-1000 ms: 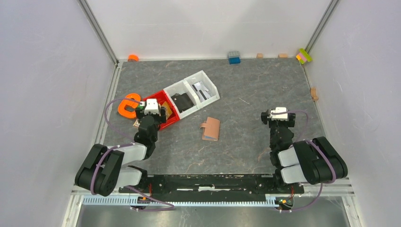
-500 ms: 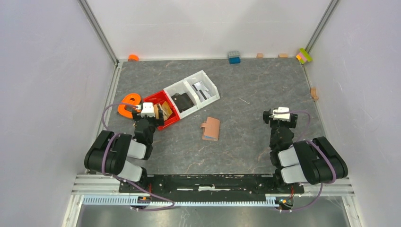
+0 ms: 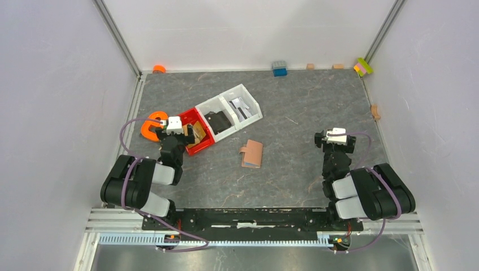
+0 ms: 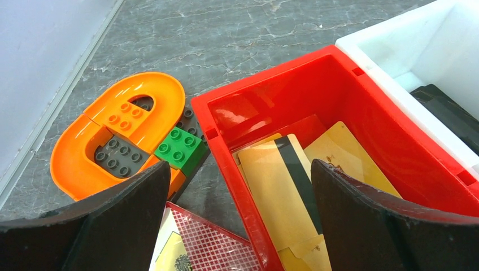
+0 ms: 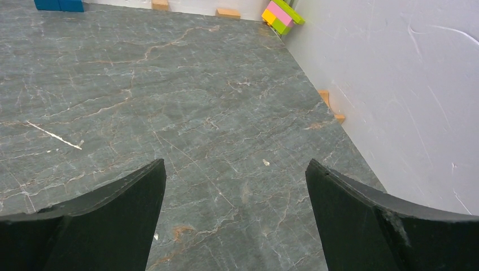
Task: Take the credit cards out of the card holder
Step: Reset both arms
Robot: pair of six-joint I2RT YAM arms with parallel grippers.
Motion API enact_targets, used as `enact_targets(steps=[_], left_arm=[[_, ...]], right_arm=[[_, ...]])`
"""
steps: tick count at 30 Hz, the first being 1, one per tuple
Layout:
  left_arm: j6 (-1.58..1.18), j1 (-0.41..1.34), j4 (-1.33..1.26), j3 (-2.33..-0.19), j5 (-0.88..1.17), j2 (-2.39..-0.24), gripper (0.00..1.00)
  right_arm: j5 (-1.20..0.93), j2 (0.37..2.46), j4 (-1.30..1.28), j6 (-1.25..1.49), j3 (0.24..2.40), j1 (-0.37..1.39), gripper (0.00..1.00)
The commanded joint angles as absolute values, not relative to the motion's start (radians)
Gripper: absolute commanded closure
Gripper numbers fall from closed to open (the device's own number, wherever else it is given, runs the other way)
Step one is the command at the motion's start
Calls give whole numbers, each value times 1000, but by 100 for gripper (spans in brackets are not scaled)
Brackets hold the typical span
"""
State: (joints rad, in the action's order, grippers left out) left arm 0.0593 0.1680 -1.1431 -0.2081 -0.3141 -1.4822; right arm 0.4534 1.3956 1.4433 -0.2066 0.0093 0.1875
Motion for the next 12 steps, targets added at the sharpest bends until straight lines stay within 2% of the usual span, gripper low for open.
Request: enact_targets(steps=[1,12], left_arm=[[32,163,-1147,-232,-347,-1482,0],[24,147,-1105,-251,-314,-1481,0]], right_arm=[[461,1392,1485,-204,-107,184,2],[462,1392,1485,-204,-106,184,2]])
